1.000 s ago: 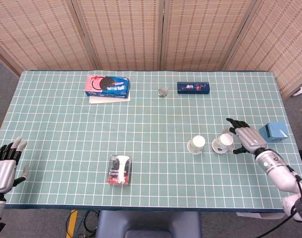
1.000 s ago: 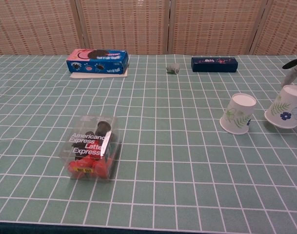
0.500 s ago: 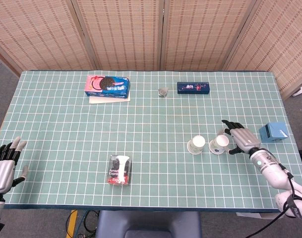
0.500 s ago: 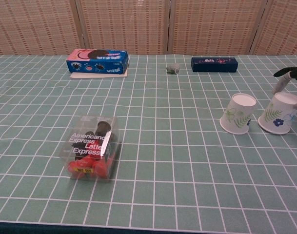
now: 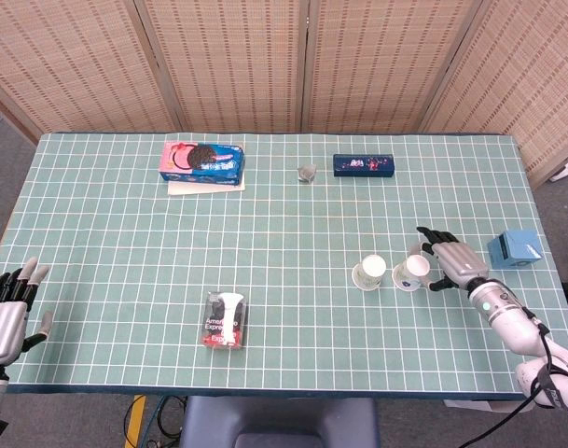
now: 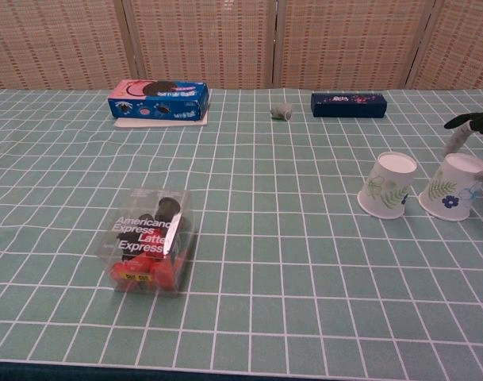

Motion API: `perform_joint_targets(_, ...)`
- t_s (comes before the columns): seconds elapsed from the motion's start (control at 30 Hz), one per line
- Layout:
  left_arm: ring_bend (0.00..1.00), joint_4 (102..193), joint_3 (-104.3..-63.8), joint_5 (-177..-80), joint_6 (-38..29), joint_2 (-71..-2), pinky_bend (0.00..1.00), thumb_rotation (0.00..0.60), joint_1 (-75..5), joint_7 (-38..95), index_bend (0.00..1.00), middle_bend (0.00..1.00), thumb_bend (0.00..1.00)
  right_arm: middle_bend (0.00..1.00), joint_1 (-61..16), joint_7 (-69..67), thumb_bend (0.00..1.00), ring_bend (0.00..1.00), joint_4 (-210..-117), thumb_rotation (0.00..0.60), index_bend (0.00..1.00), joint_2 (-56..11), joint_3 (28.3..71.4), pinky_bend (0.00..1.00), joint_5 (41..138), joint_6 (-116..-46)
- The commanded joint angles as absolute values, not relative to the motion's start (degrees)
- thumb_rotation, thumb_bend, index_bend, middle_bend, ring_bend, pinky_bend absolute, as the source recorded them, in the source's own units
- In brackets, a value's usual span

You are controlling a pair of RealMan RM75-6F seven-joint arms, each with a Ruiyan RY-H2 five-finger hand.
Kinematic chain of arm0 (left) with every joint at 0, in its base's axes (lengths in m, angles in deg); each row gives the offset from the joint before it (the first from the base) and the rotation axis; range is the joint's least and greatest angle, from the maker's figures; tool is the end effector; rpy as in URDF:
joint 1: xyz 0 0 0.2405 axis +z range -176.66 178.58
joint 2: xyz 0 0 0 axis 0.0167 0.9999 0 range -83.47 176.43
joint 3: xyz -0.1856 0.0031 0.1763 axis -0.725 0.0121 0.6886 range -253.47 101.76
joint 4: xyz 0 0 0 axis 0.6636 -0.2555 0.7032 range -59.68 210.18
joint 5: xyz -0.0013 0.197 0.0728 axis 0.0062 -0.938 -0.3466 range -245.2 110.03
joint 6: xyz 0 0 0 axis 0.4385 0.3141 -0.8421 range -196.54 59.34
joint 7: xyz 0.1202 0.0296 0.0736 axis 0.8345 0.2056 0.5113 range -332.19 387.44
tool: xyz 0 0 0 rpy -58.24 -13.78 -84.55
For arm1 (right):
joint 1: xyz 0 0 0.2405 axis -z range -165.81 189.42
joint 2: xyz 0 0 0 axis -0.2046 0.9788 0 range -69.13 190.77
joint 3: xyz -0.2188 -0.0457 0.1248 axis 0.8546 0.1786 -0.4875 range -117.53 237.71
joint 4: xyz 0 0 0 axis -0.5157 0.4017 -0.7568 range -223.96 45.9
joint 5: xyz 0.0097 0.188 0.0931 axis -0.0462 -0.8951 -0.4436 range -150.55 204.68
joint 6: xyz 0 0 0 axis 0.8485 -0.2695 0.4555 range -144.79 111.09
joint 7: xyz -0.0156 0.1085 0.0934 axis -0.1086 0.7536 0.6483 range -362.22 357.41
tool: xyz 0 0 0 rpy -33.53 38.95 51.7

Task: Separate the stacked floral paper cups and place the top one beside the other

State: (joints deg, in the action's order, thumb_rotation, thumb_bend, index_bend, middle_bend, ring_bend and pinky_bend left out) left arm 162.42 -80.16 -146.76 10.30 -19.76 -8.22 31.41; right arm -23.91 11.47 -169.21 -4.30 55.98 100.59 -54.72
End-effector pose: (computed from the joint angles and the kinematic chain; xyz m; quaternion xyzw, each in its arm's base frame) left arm -0.3304 0.2116 0.1531 -0.6046 -0.3820 -0.3353 0.6133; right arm -0.2901 -0.3404 0.1025 0.7020 -0.5121 0.2472 0.4288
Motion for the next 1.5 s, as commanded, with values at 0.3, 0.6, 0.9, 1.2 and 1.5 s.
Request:
perform_joint_targets(0.3, 0.00, 162.37, -80.16, -146.87, 10.34, -19.67, 0.00, 0.600, -8.20, 31.06, 0.00, 0.00, 0.50, 0.00, -25.05, 12.41, 0.33, 0.00, -171.00, 0.600, 0.12, -1.96, 56.68, 0.00, 100.78, -50.90)
perform_joint_targets(0.6, 0.00, 162.37, -80.13, -147.03, 10.51, -19.67, 0.00, 0.600, -8.14, 31.00, 0.00, 0.00, 0.49, 0.00, -24.75, 12.59, 0.29, 0.00, -174.65, 0.600, 0.01, 0.94, 56.28, 0.00, 101.65, -52.41)
perform_joint_targets(0.9, 0.00, 162.39, -80.02, -146.96, 10.12, -19.70, 0.00, 0.600, -8.25, 31.10, 0.00, 0.00, 0.50, 0.00, -19.05, 10.64, 0.28, 0.00, -189.89, 0.600, 0.00, 13.09, 56.39, 0.00, 107.88, -65.15)
perform_joint_targets(1.2, 0.00, 162.61, -79.81, -146.16, 8.49, -20.03, 0.00, 0.600, -8.82, 32.59, 0.00, 0.00, 0.49, 0.00, -8.07, 2.14, 0.27, 0.00, -190.39, 0.600, 0.00, 12.48, 59.61, 0.00, 113.70, -83.05)
perform_joint_targets(1.5, 0.00, 162.22, -80.43, -146.05, 6.58, -19.48, 0.00, 0.600, -10.17, 30.44, 0.00, 0.00, 0.50, 0.00, 1.76, -2.02, 0.27, 0.00, -174.40, 0.600, 0.00, -2.61, 59.58, 0.00, 115.10, -100.74)
